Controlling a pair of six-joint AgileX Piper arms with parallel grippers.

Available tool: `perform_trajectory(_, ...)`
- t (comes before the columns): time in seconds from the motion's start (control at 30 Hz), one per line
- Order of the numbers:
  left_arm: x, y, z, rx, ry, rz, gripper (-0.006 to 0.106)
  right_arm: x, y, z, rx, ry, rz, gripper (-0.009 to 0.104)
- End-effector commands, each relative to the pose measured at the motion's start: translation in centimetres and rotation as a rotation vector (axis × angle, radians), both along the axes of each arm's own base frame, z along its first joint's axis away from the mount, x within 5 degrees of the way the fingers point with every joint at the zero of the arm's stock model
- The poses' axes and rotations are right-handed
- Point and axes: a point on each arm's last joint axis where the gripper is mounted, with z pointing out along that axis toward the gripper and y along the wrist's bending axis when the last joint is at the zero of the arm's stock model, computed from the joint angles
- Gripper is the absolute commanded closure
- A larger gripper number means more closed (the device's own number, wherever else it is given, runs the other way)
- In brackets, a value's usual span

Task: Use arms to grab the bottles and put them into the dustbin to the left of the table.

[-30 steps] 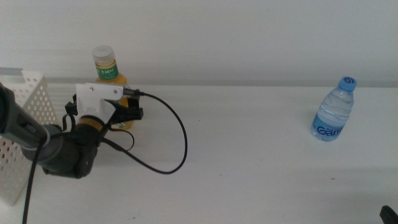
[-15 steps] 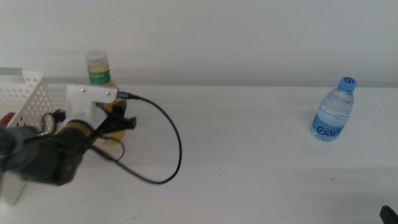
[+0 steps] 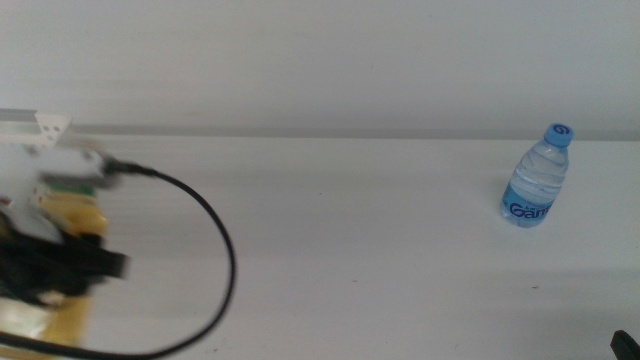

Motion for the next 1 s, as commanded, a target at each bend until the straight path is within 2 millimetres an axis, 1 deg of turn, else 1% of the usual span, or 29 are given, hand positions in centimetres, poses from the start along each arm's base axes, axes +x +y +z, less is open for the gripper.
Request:
perform_trajectory(0.0,-0.5,1.3,4.4,0.073,0.021,-0.049,0.102,-0.1,-0.1,-1.1,-0.004,-0.006,-0.006,0.003)
perform_trajectory(0.03,-0.4,1.9,5.4,0.097,0.042,-0.062,0.102,-0.1,-0.1,-1.1,-0.004,-0.006,-0.006,0.003)
perform_trajectory(0.1,0.5,3.8,7.6,0.15,0.06,-0.071,0.102,-0.1,-0.1,-1.1,-0.004,-0.006,-0.006,0.003)
perform_trajectory(0.17,1.8,5.8,8.9,0.178,0.072,-0.058,0.102,-0.1,-0.1,-1.1,-0.004,-0.006,-0.006,0.003)
perform_trajectory(0.23,3.3,8.0,9.4,0.175,0.118,-0.059,0.102,-0.1,-0.1,-1.1,-0.004,-0.006,-0.006,0.003)
perform_trajectory(0.3,5.0,10.5,9.2,0.133,0.182,-0.065,0.102,-0.1,-0.1,-1.1,-0.004,-0.006,-0.006,0.003)
perform_trajectory(0.37,6.9,12.9,8.2,0.074,0.213,-0.065,0.102,-0.1,-0.1,-1.1,-0.004,-0.006,-0.006,0.003)
perform_trajectory(0.47,9.5,15.2,6.1,-0.024,0.228,-0.062,0.102,-0.1,-0.1,-1.1,-0.004,-0.006,-0.006,0.003)
perform_trajectory(0.57,11.2,16.2,4.1,-0.064,0.27,-0.082,0.102,-0.1,-0.1,-1.1,-0.004,-0.006,-0.006,0.003)
perform_trajectory(0.67,12.1,16.7,2.7,-0.079,0.304,-0.101,0.102,-0.1,-0.1,-1.1,-0.004,-0.006,-0.006,0.003)
perform_trajectory(0.73,12.5,16.8,2.2,-0.078,0.304,-0.099,0.102,-0.1,-0.1,-1.1,-0.004,-0.006,-0.006,0.003)
perform_trajectory(0.87,12.9,17.1,1.8,-0.069,0.289,-0.09,0.102,-0.1,-0.1,-1.1,-0.004,-0.006,-0.006,0.003)
perform_trajectory(0.97,13.1,17.2,1.5,-0.068,0.286,-0.094,0.098,-0.1,-0.1,-1.1,-0.004,-0.006,-0.006,0.003)
